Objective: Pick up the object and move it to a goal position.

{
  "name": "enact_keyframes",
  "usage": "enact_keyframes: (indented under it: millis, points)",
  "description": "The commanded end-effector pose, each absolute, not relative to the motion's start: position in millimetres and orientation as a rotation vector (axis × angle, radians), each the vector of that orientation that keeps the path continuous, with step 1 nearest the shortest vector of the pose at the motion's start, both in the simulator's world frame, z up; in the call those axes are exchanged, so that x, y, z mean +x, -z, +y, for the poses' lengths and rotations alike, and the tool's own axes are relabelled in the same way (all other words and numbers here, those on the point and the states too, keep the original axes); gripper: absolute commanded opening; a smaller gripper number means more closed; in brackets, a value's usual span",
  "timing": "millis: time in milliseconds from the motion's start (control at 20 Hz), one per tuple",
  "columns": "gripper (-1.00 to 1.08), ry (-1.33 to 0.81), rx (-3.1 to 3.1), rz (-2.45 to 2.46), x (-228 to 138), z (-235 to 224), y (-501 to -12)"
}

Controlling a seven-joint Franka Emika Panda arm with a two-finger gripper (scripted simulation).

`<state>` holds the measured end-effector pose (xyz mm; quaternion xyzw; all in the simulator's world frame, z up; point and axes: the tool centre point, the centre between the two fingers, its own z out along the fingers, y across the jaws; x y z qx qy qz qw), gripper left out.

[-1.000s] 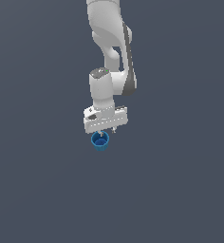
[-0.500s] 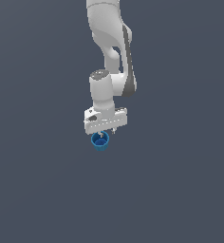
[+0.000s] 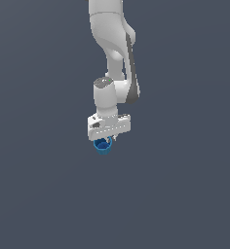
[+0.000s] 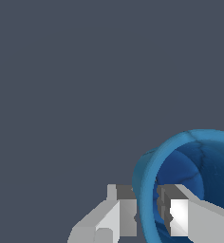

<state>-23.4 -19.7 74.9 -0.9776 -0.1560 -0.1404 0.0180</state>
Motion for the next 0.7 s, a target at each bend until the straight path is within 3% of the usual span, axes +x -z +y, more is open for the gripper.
enact_keyframes:
  millis: [0,650]
  points:
    - [-1.00,0.437,-3.037,-0.485,-23.0,-19.8,-74.6]
    - [-1.00,0.438,-3.037,-0.484,-22.2,-14.1,-75.9]
